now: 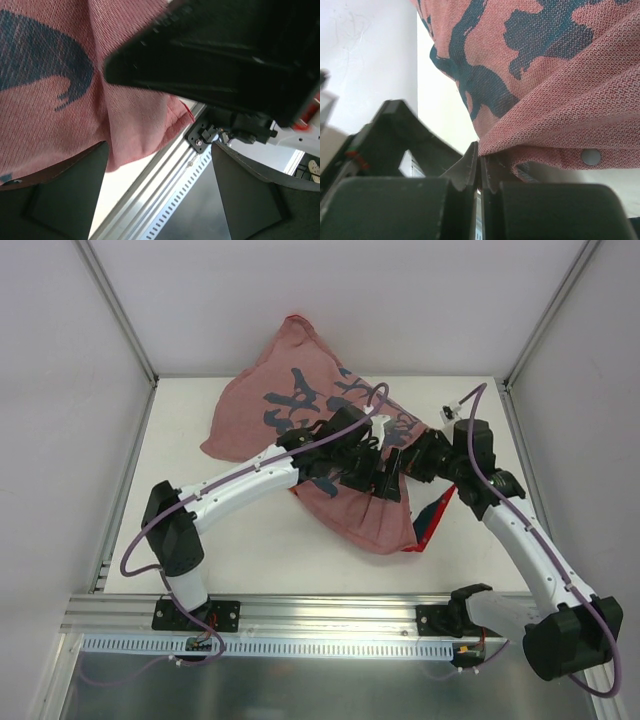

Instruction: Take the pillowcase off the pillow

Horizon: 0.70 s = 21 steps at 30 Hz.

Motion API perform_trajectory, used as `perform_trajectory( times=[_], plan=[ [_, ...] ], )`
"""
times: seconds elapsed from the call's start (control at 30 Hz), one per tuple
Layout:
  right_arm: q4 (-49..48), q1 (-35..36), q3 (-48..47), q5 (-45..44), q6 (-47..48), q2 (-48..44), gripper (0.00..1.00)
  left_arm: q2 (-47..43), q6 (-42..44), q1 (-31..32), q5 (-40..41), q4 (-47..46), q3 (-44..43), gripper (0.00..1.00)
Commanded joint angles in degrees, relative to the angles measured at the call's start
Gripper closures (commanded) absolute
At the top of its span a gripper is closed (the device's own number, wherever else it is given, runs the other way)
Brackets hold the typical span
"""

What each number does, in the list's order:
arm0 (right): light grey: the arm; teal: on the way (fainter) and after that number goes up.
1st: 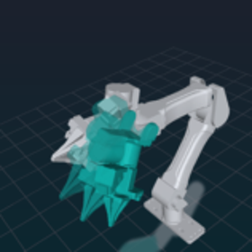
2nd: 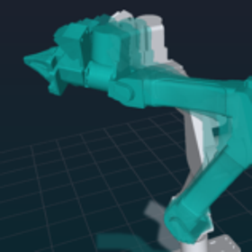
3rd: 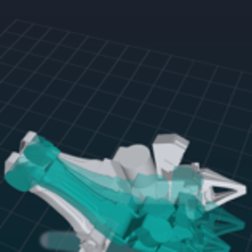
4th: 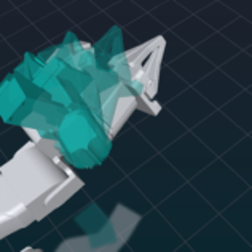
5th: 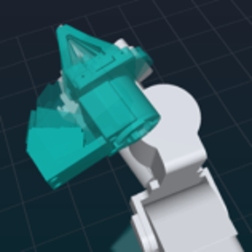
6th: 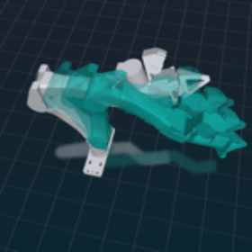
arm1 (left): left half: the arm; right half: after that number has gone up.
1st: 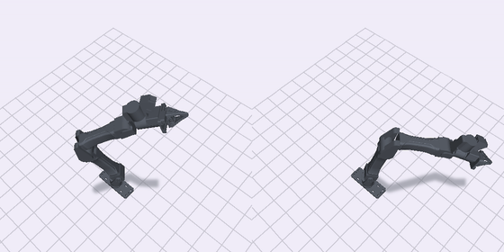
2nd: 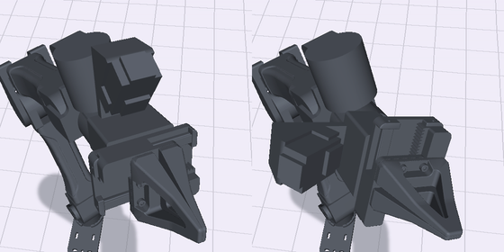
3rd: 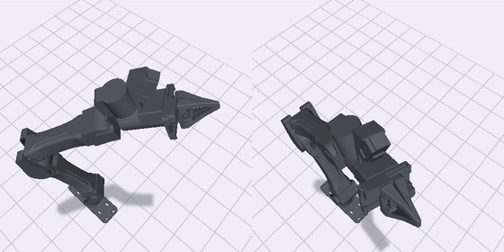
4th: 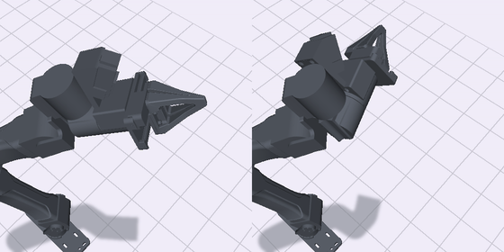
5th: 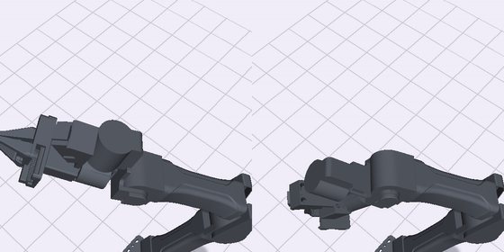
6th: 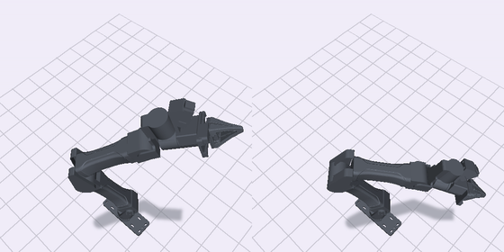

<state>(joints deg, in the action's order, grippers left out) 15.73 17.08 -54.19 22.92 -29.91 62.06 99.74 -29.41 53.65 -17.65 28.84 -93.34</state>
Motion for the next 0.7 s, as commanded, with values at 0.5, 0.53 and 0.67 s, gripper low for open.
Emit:
perform_trajectory(
  times=[0.5, 0.53, 0.67],
  plan=[
    [10.0, -6.2, 1.6, 1.4, 2.7, -12.0, 0.14, 2.6, -4.5, -0.5, 2.0, -4.8, 1.9, 1.00],
    [11.9, -7.4, 1.3, 0.9, 5.2, -14.1, 0.11, 1.4, -5.1, -1.1, 1.9, -4.8, 3.0, 1.00],
    [19.8, -12.5, 2.2, -1.7, 10.0, -19.1, 0.08, -0.3, -6.1, -2.7, 0.1, -4.7, 4.9, 1.00]
  ],
)
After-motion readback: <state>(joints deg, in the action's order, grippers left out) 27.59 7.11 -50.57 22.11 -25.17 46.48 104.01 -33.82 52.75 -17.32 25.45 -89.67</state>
